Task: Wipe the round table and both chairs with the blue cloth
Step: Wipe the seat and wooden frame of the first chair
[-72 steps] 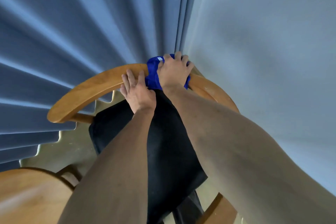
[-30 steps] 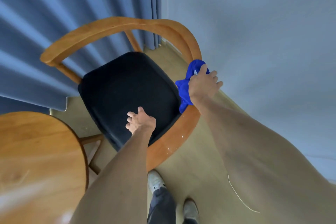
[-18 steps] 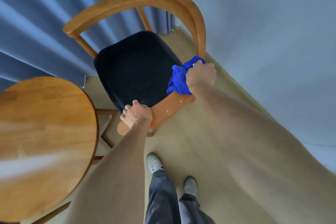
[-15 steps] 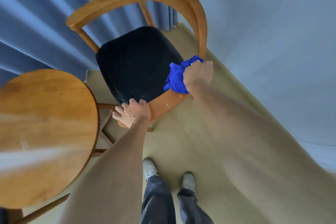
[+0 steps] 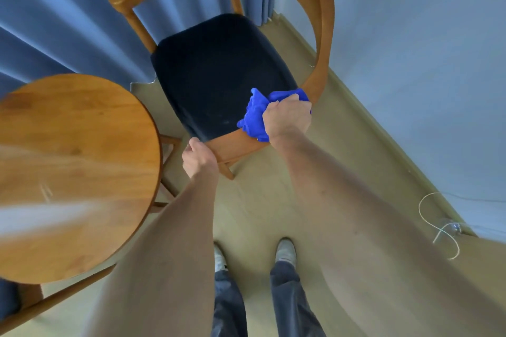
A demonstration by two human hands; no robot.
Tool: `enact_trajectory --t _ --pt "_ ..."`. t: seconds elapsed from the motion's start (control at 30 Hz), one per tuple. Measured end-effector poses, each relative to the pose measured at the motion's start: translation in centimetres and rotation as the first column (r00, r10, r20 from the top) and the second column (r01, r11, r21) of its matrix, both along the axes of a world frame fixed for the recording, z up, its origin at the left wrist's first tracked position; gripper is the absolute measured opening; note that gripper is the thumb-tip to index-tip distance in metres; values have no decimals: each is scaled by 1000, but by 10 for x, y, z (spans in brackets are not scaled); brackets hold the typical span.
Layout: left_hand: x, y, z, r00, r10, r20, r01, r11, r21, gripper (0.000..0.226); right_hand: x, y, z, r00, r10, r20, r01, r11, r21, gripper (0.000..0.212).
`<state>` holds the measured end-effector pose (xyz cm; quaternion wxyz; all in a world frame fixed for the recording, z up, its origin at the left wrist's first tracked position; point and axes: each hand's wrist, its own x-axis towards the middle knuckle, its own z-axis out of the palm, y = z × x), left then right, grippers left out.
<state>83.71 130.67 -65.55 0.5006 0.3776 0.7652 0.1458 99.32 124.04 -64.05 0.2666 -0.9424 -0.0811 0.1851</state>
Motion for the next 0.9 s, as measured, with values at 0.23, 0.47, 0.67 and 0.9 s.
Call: enact_trajectory --t 0.23,0.47,0.67,0.9 --pt "-28 18 -3 977 33 213 12 978 -207 20 -49 12 3 990 -130 -58 128 991 -28 27" --pt "-58 39 5 958 -118 260 218 892 -396 41 -103 32 16 978 -170 -117 156 980 -121 54" --pt "-64 29 17 760 -626 -174 647 707 286 75 -113 25 25 952 -194 -237 148 969 -199 34" --pt "-61 26 4 72 -830 -554 983 -36 182 102 -124 31 23 991 -131 25 133 973 -187 41"
